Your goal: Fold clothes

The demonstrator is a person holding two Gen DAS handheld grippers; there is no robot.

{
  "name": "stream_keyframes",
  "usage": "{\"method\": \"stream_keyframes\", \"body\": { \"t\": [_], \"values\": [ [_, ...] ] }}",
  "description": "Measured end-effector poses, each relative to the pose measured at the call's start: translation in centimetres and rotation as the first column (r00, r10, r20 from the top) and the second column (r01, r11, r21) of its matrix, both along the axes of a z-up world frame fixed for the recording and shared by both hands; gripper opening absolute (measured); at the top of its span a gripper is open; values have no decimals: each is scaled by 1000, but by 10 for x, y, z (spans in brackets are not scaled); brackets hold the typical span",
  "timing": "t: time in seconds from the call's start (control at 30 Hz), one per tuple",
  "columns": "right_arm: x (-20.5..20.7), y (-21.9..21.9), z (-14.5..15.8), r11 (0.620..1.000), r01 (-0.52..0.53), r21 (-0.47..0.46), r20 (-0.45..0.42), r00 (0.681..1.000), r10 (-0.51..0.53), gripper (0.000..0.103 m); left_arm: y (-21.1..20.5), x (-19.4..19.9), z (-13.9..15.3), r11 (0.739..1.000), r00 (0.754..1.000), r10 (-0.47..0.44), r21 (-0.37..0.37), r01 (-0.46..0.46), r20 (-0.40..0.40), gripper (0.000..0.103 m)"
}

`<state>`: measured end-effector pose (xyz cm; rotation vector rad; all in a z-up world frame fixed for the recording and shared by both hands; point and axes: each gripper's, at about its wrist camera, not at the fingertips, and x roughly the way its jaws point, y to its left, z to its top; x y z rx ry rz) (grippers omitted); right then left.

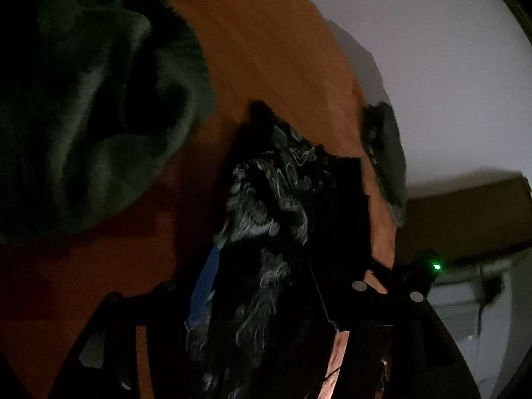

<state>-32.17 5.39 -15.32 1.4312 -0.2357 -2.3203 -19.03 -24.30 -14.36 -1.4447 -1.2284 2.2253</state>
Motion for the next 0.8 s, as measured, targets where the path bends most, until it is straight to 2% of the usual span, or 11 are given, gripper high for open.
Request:
{"method": "stream_keyframes", "body": {
  "t": [0.07, 0.17, 0.3, 0.33, 0.37, 0.4, 0.47, 0.57, 0.63, 0.73, 0.8],
  "values": [
    [16, 31, 13, 995, 69, -70, -43, 996, -72, 3, 5, 5, 4, 999, 999, -36, -24, 35, -18, 58],
    [23, 71, 6, 988, 137, -69, -23, 990, -139, 3, 14, 4, 9, 984, 996, -85, -161, 82, -14, 58],
    [3, 71, -23, 999, 50, -1, 83, 995, -50, 12, 51, -15, 18, 915, 980, -197, -360, 181, -9, 58],
    [0, 72, -23, 999, 50, -2, 92, 995, -49, 15, 61, -19, 22, 891, 973, -230, -405, 206, -11, 58],
    [-2, 73, -23, 999, 50, -3, 101, 994, -49, 27, 71, -25, 27, 868, 964, -264, -441, 228, -22, 58],
    [-2, 77, -21, 998, 70, 4, 97, 993, -70, 52, 81, -31, 33, 843, 954, -298, -477, 248, -31, 59],
    [2, 85, -14, 990, 138, 28, 60, 988, -140, 66, 101, -43, 40, 791, 930, -365, -541, 287, -39, 64],
    [5, 87, -12, 991, 132, -5, 60, 989, -132, 66, 138, -68, 29, 680, 896, -445, -653, 334, -6, 72],
    [9, 84, -17, 992, 124, -27, 86, 989, -121, 66, 163, -81, 13, 568, 877, -478, -748, 343, 39, 72],
    [12, 78, -23, 992, 120, -47, 112, 987, -114, 66, 180, -96, -4, 448, 907, -417, -858, 253, 49, 71],
    [17, 77, -26, 991, 120, -54, 122, 986, -113, 66, 178, -104, -5, 441, 935, -355, -879, 181, 14, 71]
  ]
}}
